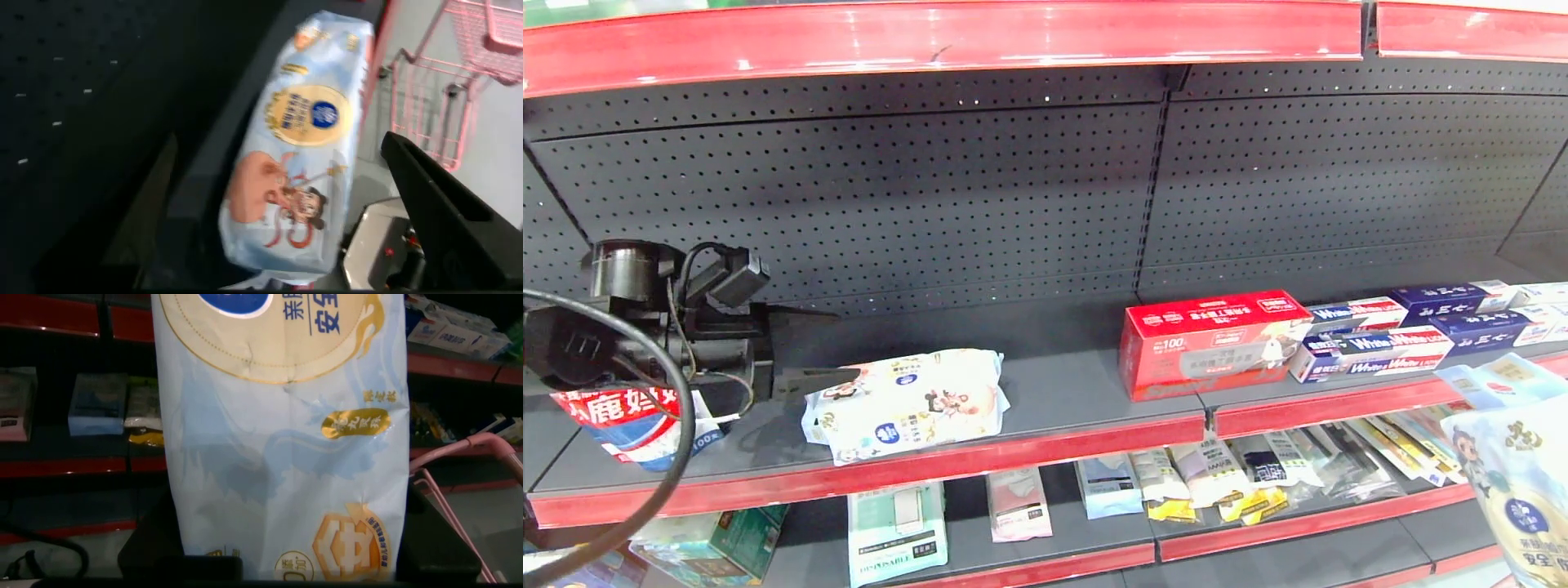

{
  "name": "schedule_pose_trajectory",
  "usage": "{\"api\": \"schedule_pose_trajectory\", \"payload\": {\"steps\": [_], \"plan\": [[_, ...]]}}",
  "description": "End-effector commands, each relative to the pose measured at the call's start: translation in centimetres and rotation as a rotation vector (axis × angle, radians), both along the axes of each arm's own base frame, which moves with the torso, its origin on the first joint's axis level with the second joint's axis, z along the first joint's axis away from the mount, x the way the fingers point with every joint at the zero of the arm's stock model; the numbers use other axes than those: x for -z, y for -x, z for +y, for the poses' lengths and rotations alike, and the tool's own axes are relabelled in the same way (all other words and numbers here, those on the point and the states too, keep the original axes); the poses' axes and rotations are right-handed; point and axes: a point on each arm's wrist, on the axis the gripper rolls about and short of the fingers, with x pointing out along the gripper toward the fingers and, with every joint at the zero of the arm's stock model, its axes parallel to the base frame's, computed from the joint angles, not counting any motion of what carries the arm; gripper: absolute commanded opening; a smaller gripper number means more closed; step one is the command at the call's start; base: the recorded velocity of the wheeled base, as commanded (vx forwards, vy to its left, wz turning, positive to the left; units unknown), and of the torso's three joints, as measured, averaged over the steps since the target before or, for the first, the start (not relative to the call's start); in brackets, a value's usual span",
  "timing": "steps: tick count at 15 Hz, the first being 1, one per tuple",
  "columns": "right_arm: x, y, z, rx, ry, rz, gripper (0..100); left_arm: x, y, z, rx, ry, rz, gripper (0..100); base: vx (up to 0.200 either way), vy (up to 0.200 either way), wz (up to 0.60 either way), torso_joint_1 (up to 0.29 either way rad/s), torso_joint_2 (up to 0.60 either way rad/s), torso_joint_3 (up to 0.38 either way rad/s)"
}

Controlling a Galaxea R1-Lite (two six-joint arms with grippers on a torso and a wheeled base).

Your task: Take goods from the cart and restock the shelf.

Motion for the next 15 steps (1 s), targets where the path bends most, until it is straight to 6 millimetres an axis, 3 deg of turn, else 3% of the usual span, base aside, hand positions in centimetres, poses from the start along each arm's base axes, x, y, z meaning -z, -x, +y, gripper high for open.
{"api": "schedule_pose_trajectory", "payload": {"steps": [1, 3, 6, 9, 15], "plan": [[0.0, 0.1, 0.0, -0.001, 0.0, -0.008, 0, -1.0, 1.2, -0.1, -0.04, -0.014, -0.017, 100, 0.0, 0.0, 0.0, 0.0, 0.0, 0.0], [0.0, 0.1, 0.0, 0.001, -0.001, -0.011, 0, 0.9, 2.3, -0.3, -0.069, -0.05, 0.015, 100, 0.0, 0.0, 0.0, 0.0, 0.0, 0.0], [0.0, 0.1, 0.0, 0.001, -0.001, -0.014, 0, 2.1, 3.2, -0.8, -0.066, -0.05, 0.062, 100, 0.0, 0.0, 0.0, 0.0, 0.0, 0.0], [0.0, 0.2, 0.0, 0.004, 0.0, -0.017, 0, 4.2, 1.3, -0.5, -0.067, -0.077, 0.062, 100, 0.0, 0.0, 0.0, 0.0, 0.0, 0.0], [0.0, 0.2, 0.0, 0.007, 0.0, -0.018, 0, 5.4, 0.0, -1.4, -0.016, -0.063, 0.075, 100, 0.0, 0.0, 0.0, 0.0, 0.0, 0.0]]}}
